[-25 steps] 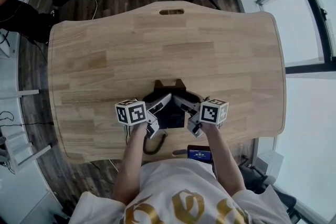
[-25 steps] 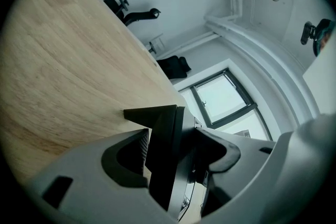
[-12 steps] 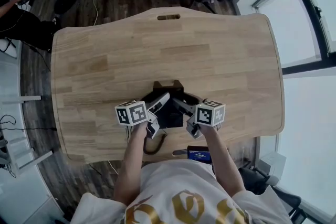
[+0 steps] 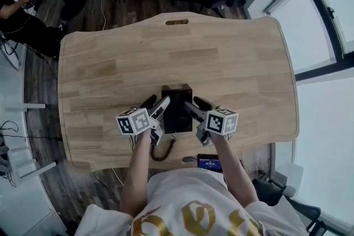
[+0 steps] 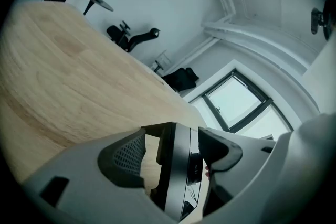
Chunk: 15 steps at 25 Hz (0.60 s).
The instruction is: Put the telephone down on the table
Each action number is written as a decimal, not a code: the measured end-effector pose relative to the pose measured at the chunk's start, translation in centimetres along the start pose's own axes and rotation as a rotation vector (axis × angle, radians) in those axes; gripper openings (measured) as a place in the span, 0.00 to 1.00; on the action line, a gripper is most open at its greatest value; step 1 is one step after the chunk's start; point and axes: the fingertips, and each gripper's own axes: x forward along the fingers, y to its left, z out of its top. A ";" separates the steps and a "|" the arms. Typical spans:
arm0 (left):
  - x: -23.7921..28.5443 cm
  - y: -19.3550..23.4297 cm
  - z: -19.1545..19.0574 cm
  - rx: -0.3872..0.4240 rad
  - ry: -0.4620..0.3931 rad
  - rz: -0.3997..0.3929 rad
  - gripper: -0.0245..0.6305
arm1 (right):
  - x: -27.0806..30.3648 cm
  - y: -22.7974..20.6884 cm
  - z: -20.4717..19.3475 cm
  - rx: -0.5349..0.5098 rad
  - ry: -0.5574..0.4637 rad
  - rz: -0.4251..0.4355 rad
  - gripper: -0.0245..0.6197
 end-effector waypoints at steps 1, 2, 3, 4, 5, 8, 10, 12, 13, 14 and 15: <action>-0.4 -0.2 0.3 0.015 -0.016 0.006 0.49 | -0.2 0.3 0.0 -0.008 -0.005 0.002 0.39; -0.8 -0.5 0.6 0.028 -0.028 0.009 0.49 | -0.5 0.5 0.1 -0.022 -0.011 0.000 0.39; -1.1 -0.9 0.7 0.041 -0.036 0.009 0.49 | -0.7 0.8 0.2 -0.038 -0.017 -0.005 0.39; -1.3 -1.2 0.8 0.056 -0.039 0.008 0.49 | -1.0 1.1 0.2 -0.057 -0.024 -0.014 0.39; -1.6 -1.6 0.8 0.074 -0.040 0.009 0.49 | -1.2 1.3 0.3 -0.075 -0.032 -0.024 0.39; -2.7 -2.7 0.8 0.127 -0.061 0.012 0.35 | -1.9 2.1 0.5 -0.133 -0.052 -0.044 0.33; -3.6 -3.5 0.9 0.143 -0.091 0.002 0.26 | -2.7 2.9 0.9 -0.157 -0.081 -0.032 0.20; -4.3 -4.0 1.0 0.167 -0.106 0.005 0.15 | -3.5 3.8 1.5 -0.144 -0.123 0.010 0.10; -4.6 -4.2 0.9 0.180 -0.108 0.008 0.10 | -3.9 4.3 1.7 -0.141 -0.139 0.024 0.08; -4.9 -4.3 0.8 0.189 -0.110 0.011 0.08 | -4.2 4.7 1.7 -0.153 -0.149 0.026 0.07; -5.2 -4.5 0.7 0.195 -0.113 0.010 0.07 | -4.5 4.9 1.6 -0.179 -0.152 0.015 0.07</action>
